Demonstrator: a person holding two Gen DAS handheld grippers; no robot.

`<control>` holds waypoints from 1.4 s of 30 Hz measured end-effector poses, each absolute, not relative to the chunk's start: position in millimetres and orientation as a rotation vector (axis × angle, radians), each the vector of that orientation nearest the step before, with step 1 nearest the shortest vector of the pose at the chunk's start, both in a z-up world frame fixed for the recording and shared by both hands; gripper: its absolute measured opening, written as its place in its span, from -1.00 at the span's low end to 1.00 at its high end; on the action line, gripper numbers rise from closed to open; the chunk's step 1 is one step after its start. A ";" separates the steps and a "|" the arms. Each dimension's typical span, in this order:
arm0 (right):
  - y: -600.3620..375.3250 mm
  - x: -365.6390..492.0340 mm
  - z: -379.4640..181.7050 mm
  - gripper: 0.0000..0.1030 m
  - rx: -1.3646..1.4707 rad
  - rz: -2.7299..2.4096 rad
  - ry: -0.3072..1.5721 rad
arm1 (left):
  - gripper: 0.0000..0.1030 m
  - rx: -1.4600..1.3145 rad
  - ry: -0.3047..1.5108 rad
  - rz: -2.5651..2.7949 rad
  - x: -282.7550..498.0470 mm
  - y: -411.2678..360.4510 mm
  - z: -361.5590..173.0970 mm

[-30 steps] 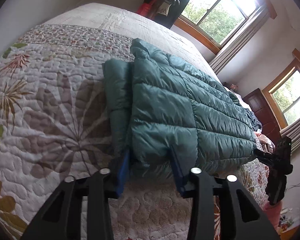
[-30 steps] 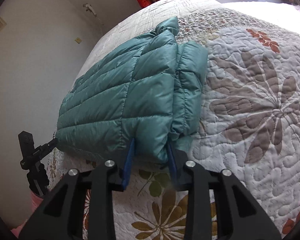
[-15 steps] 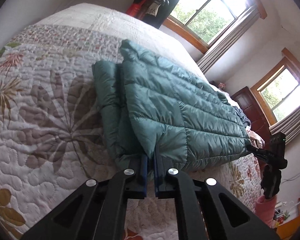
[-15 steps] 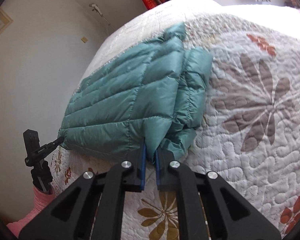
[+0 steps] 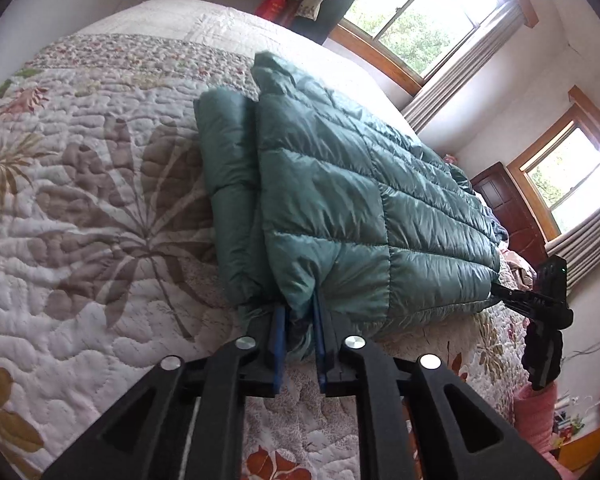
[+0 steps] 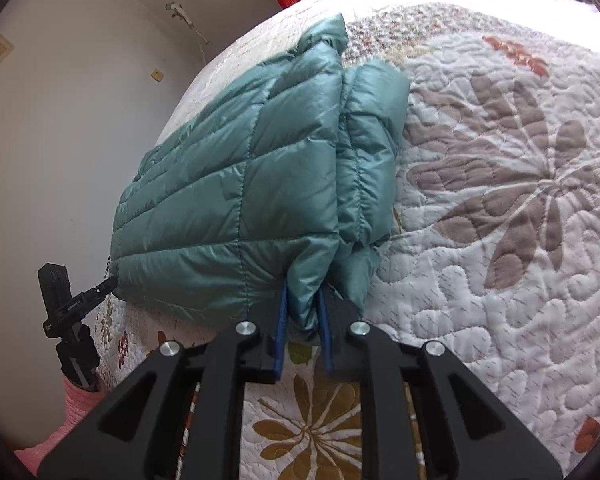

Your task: Fold large clothes

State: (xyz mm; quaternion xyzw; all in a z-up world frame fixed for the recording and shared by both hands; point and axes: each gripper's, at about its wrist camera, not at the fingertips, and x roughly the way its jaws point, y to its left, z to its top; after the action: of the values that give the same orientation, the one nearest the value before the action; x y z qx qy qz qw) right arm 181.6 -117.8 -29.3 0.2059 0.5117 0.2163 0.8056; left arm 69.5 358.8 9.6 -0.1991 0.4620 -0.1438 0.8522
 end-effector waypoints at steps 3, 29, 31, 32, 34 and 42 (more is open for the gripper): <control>-124.4 175.6 -15.7 -0.27 0.446 0.454 1.059 | -0.12 -0.415 0.930 -0.268 68.8 372.1 25.8; -142.3 265.9 -42.1 0.45 0.631 0.431 1.109 | 0.48 -0.578 0.975 -0.365 157.6 393.7 -5.2; -140.0 268.9 -48.0 0.45 0.642 0.438 1.120 | 0.52 -0.577 0.977 -0.383 162.4 391.2 -7.5; -139.2 270.6 -50.9 0.45 0.648 0.443 1.126 | 0.52 -0.575 0.982 -0.381 165.0 389.9 -9.5; -137.4 273.4 -56.6 0.45 0.658 0.449 1.138 | 0.54 -0.572 0.992 -0.381 170.3 385.6 -13.1; -129.7 281.0 -68.5 0.44 0.664 0.496 1.149 | 0.65 -0.642 1.026 -0.412 189.9 368.5 -35.5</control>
State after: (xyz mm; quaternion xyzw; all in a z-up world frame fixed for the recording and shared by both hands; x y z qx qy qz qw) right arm 281.0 -129.7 -68.5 0.3049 0.5278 0.2280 0.7593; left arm 189.9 368.5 -35.5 -0.2995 0.4789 -0.1924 0.8025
